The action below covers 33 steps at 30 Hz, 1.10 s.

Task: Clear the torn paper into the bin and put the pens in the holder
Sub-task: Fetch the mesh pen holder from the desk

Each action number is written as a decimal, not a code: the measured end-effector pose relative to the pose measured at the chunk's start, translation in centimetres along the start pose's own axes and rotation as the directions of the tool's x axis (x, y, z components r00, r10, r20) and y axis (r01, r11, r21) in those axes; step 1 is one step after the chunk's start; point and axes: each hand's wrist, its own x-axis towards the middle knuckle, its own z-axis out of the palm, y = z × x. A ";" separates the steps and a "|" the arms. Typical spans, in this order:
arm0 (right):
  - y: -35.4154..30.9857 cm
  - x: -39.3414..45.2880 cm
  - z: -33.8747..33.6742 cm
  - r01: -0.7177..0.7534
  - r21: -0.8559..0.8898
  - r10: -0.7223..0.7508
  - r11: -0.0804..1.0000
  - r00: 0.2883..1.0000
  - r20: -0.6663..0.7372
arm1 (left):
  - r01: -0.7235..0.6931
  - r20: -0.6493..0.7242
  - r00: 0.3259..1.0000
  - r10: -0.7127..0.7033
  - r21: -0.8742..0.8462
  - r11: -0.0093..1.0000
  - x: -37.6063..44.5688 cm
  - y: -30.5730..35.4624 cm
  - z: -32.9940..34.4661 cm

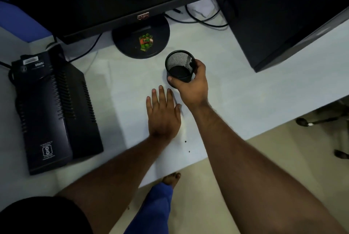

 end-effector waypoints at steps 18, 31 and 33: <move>4.0 -21.8 -16.4 -0.016 0.198 0.086 0.980 0.931 -0.355 | -0.454 -0.094 0.883 0.461 -0.427 0.782 -11.3 7.1 -3.0; 20.7 -54.0 -31.7 -0.140 0.361 0.376 0.922 0.547 -0.748 | -0.516 0.277 0.536 0.798 -0.641 0.568 -39.9 24.9 -0.5; 24.0 -59.3 -32.5 -0.164 0.416 0.443 0.894 0.456 -0.772 | -0.527 0.350 0.450 0.822 -0.639 0.560 -44.8 26.5 1.4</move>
